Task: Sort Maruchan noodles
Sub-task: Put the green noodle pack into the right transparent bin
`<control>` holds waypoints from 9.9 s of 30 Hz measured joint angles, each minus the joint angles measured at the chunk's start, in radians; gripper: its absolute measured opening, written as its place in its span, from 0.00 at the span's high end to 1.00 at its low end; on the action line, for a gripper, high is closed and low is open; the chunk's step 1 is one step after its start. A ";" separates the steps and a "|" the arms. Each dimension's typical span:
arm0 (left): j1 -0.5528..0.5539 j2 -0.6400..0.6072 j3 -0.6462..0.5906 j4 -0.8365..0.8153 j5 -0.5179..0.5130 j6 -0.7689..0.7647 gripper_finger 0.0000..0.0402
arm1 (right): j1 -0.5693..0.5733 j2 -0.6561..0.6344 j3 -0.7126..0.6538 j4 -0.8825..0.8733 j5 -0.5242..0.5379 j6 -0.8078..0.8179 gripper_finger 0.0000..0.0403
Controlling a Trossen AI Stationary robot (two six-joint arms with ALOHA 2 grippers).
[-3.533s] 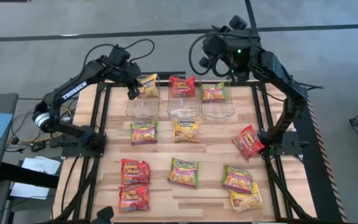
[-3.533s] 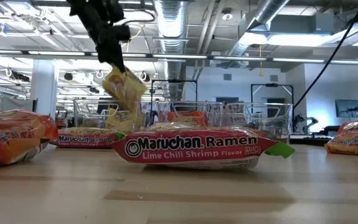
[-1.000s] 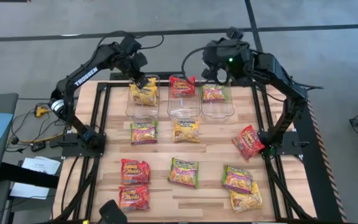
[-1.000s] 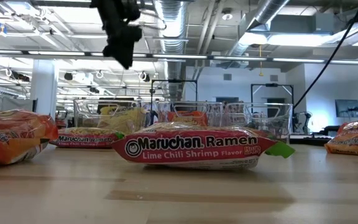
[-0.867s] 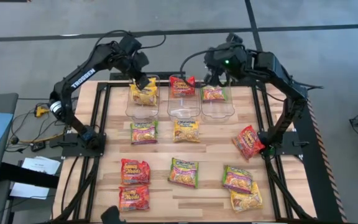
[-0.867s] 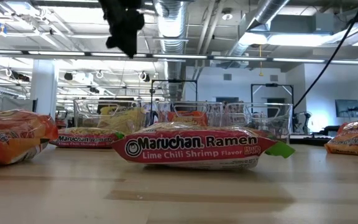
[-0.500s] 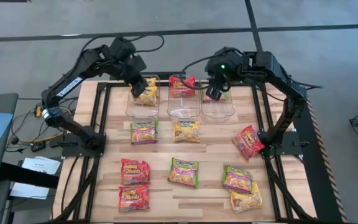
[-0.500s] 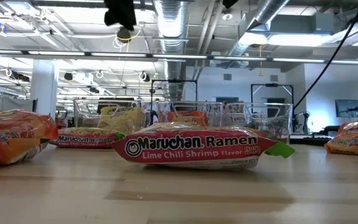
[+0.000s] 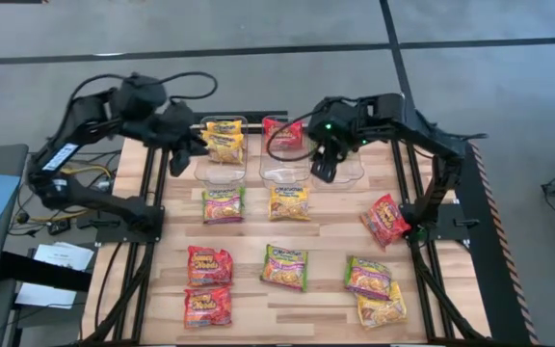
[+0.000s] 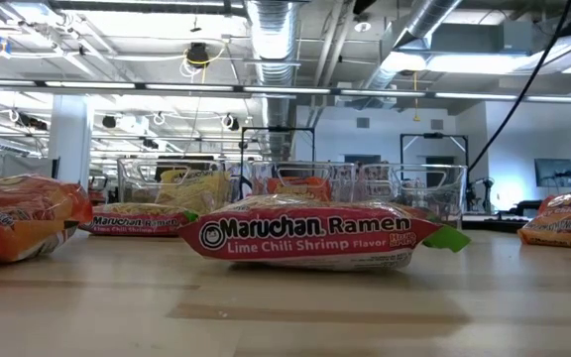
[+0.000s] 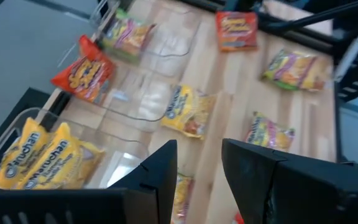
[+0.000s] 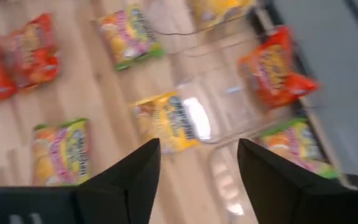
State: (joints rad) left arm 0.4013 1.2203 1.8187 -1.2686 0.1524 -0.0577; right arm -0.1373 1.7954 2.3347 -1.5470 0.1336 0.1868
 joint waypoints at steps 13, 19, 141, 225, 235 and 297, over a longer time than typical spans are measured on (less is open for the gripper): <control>-0.109 -0.066 0.000 -0.069 -0.002 -0.037 0.72 | 0.184 0.129 0.000 -0.023 -0.239 0.227 0.38; -0.136 -0.062 -0.029 -0.091 -0.002 -0.033 0.72 | 0.303 0.187 -0.001 -0.024 -0.242 0.333 0.38; -0.178 -0.064 -0.037 -0.132 -0.063 -0.014 0.72 | 0.535 -0.010 -0.765 -0.032 -0.053 0.920 0.99; -0.178 -0.057 -0.037 -0.124 -0.247 -0.086 0.72 | -0.359 -0.007 -1.113 0.847 0.415 -0.455 0.86; -0.178 -0.057 -0.037 -0.125 -0.247 -0.086 0.72 | -0.365 -0.009 -1.089 0.762 0.265 -0.323 0.82; -0.178 -0.057 -0.037 -0.138 -0.247 -0.066 0.72 | -0.496 -0.008 -0.958 0.473 -0.351 -0.272 0.52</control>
State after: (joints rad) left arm 0.2231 1.1633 1.7813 -1.4067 -0.0948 -0.1242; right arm -0.6336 1.7878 1.3769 -1.0735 -0.2174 -0.0856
